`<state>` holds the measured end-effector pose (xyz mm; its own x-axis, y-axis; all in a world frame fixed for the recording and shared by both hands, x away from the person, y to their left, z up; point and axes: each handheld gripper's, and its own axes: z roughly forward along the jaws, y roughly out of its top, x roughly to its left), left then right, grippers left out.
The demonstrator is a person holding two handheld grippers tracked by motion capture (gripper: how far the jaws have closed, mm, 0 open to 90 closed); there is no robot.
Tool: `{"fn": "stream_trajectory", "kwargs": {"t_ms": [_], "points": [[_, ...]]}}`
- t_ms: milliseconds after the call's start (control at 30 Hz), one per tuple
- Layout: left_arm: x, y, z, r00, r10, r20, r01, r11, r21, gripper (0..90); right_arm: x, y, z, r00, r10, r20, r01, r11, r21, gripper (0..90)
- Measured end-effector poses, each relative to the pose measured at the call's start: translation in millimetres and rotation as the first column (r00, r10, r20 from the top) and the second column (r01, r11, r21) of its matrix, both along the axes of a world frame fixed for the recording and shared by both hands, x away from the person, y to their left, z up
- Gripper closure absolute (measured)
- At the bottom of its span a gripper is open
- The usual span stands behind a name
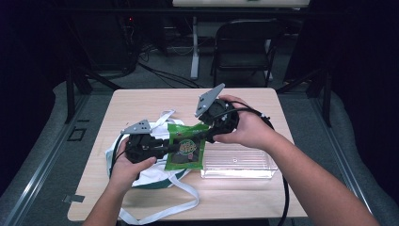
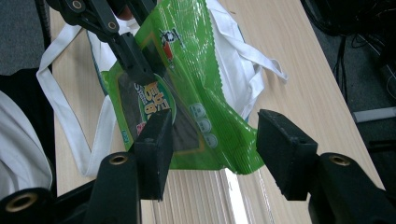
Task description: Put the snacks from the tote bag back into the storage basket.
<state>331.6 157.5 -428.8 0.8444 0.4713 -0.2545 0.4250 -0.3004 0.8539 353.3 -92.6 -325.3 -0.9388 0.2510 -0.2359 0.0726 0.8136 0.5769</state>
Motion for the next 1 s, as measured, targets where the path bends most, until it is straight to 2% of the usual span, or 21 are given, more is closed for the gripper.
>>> {"fn": "stream_trajectory", "kwargs": {"t_ms": [500,700,1000], "points": [[-4.2,-10.6,-1.5,0.9994,-0.032,0.009,0.032,0.9995,0.002,72.5,-1.7,5.6,0.8,0.9995,0.03,-0.014,-0.03,0.998,-0.048,46.9],[-6.0,-15.6,-2.6,0.9987,-0.049,0.012,0.049,0.9988,0.006,72.5,-3.2,8.4,0.0,0.9985,0.046,-0.031,-0.049,0.994,-0.098,47.8],[-8.6,-20.5,-2.8,0.9973,-0.071,0.018,0.071,0.9974,0.009,72.5,-4.7,12.1,-4.3,0.9963,0.07,-0.05,-0.076,0.988,-0.132,49.4]]}}
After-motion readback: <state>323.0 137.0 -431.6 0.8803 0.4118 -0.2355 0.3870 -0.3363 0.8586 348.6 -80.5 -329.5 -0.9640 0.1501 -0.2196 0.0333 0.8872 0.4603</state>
